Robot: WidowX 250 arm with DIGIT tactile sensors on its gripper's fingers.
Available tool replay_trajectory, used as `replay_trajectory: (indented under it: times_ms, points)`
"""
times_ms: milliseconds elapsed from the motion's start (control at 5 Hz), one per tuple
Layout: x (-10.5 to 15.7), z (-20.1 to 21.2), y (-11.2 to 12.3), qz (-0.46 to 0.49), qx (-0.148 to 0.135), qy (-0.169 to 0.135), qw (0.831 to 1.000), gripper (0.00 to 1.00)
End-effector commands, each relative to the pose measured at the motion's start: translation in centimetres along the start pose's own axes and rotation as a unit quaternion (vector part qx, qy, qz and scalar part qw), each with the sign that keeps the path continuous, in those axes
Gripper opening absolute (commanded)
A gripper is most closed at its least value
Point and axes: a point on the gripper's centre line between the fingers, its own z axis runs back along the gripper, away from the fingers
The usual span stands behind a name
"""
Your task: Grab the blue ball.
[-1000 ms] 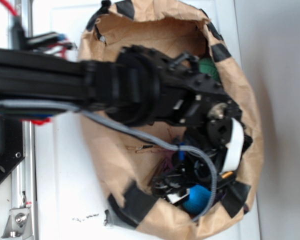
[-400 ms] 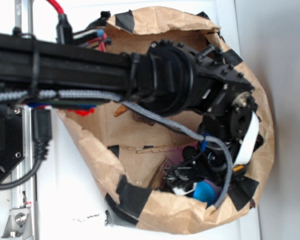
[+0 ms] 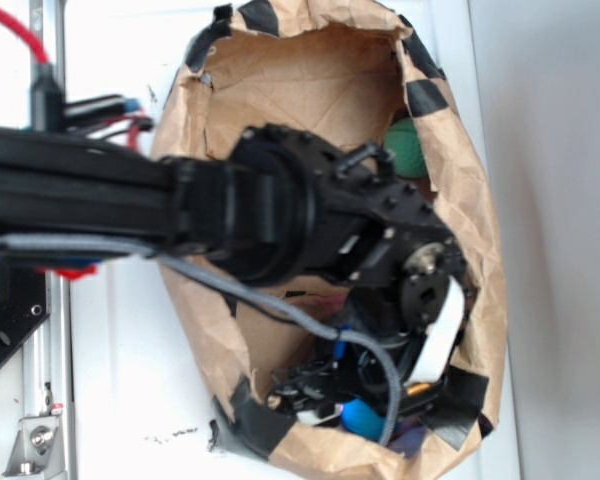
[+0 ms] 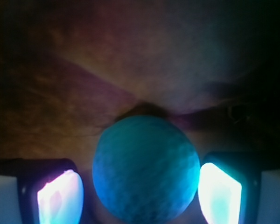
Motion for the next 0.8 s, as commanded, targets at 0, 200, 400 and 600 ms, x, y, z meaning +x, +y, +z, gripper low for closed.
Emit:
replay_trajectory:
  times_ms: [0, 200, 400, 600]
  points:
    - [3.1, -1.5, -1.3, -0.036, 0.004, 0.009, 0.999, 1.0]
    - [3.2, -2.5, -1.4, -0.036, -0.002, 0.011, 0.999, 0.0]
    - [3.2, -2.0, -1.7, -0.035, -0.002, 0.002, 0.999, 0.0]
    - [3.3, 0.0, -2.4, -0.027, 0.015, -0.009, 0.999, 0.0]
